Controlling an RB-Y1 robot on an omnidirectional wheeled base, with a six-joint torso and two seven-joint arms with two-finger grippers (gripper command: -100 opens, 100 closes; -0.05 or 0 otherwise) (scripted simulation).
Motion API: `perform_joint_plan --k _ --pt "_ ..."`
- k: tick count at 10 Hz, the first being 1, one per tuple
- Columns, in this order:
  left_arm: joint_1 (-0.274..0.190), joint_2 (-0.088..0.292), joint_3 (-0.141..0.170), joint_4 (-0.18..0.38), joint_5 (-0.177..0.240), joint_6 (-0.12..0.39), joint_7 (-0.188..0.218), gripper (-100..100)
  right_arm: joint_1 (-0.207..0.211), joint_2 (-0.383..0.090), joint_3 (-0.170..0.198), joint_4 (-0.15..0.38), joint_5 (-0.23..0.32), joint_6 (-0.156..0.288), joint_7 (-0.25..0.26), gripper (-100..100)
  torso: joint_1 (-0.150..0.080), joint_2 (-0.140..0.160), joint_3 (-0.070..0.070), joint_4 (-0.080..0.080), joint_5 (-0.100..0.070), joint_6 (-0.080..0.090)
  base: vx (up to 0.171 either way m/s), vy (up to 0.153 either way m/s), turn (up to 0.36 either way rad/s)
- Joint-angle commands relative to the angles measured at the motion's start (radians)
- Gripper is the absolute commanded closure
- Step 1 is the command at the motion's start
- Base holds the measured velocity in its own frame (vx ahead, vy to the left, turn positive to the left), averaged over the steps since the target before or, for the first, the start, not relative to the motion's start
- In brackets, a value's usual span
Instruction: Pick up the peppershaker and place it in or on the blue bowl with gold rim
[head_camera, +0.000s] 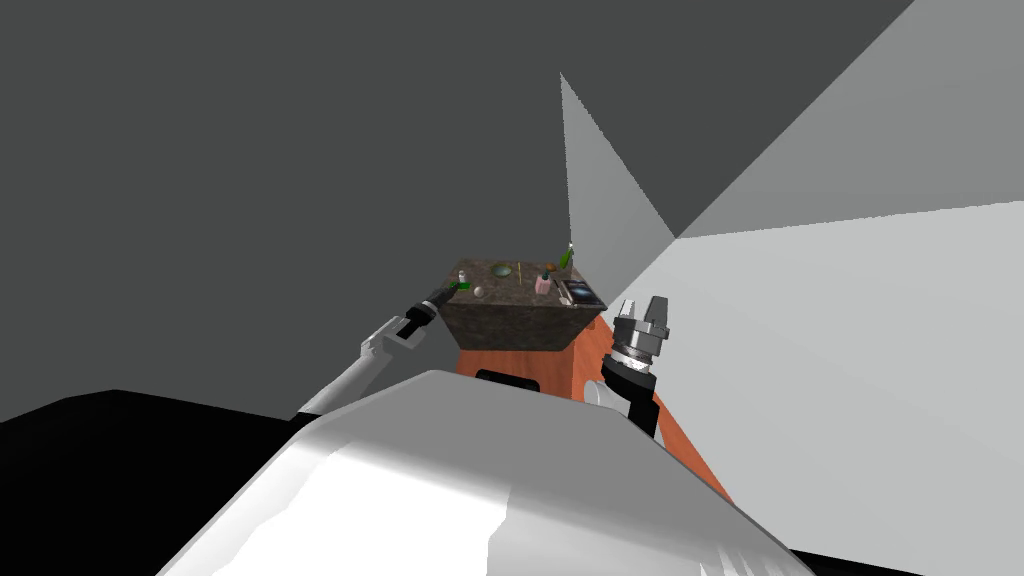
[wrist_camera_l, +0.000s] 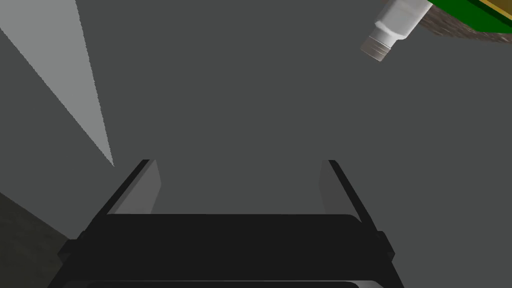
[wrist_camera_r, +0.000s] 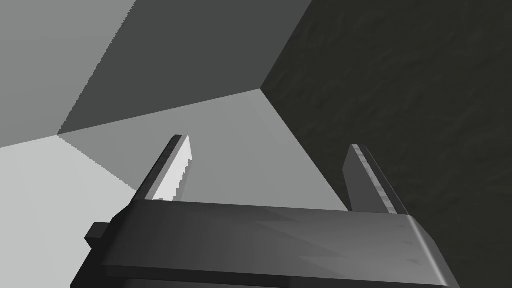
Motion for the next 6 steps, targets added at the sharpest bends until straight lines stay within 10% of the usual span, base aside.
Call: perform_joint_plan --k 1,6 --pt "-0.008 0.019 -0.005 0.031 0.000 0.007 0.004 -100 0.000 0.000 0.000 0.000 0.000 0.000 0.000 0 0.000 0.000 0.000 0.000 0.000 0.000 0.037 0.007 -0.043" --pt "-0.056 0.128 -0.063 0.198 0.001 0.034 0.018 -100 0.000 0.000 0.000 0.000 0.000 0.000 0.000 0 0.002 -0.003 -0.002 -0.001 0.000 0.000 0.074 0.027 -0.121"
